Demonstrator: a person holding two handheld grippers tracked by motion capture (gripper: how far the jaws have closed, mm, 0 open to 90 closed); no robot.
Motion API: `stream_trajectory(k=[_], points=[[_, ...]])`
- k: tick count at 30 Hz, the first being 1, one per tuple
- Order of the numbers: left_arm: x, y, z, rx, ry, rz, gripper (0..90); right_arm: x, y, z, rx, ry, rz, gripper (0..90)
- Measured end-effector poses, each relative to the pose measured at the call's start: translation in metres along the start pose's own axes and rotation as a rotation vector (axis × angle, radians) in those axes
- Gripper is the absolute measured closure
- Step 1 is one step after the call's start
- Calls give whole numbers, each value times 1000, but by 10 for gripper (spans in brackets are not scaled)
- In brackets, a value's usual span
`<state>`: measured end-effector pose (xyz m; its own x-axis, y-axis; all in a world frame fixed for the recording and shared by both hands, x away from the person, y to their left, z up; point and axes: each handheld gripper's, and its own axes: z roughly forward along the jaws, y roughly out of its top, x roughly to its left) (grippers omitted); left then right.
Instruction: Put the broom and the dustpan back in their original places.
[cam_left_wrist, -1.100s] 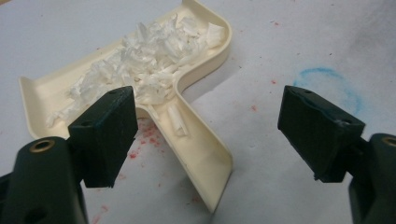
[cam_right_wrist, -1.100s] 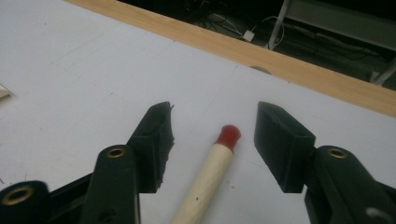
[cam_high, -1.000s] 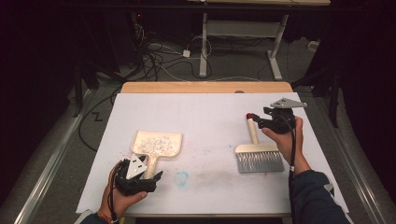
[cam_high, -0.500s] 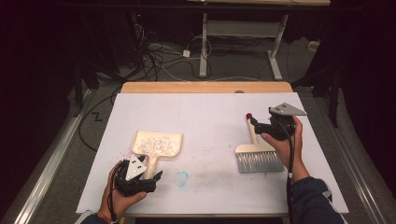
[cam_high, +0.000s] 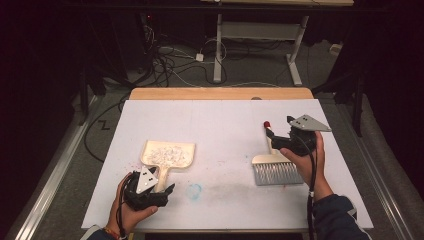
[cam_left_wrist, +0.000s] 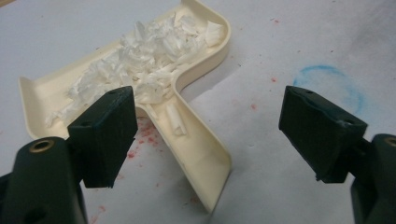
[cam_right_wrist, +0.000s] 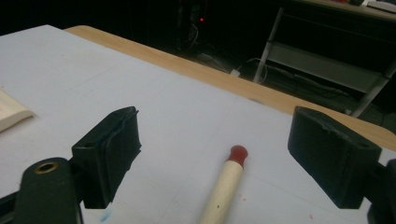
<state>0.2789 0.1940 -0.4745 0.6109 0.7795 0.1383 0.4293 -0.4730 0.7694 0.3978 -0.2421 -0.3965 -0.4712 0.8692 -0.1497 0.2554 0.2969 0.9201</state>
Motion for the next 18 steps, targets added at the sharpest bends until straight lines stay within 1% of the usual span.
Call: stream_trajectory(k=[3, 5, 8, 10, 13, 17, 18], points=[[-1, 0, 0, -1, -4, 1, 192, 4, 2, -6, -6, 7, -14, 182], [-1, 0, 0, -2, -5, 4, 192, 7, 3, -11, -16, 7, -37, 185], [-2, 0, 0, -2, -7, 7, 192, 10, 5, -18, -23, 19, -49, 185], [-2, 0, 1, -4, -13, 8, 192, 11, 5, -23, -31, 35, -58, 185], [-4, 0, 1, 6, -12, 19, 191, 13, 5, -31, -33, 39, -70, 186], [-5, 0, 1, 1, -18, 24, 191, 15, 5, -39, -30, 55, -83, 188], [-5, 1, 1, -1, -17, 26, 191, 16, 5, -41, -36, 52, -88, 189]])
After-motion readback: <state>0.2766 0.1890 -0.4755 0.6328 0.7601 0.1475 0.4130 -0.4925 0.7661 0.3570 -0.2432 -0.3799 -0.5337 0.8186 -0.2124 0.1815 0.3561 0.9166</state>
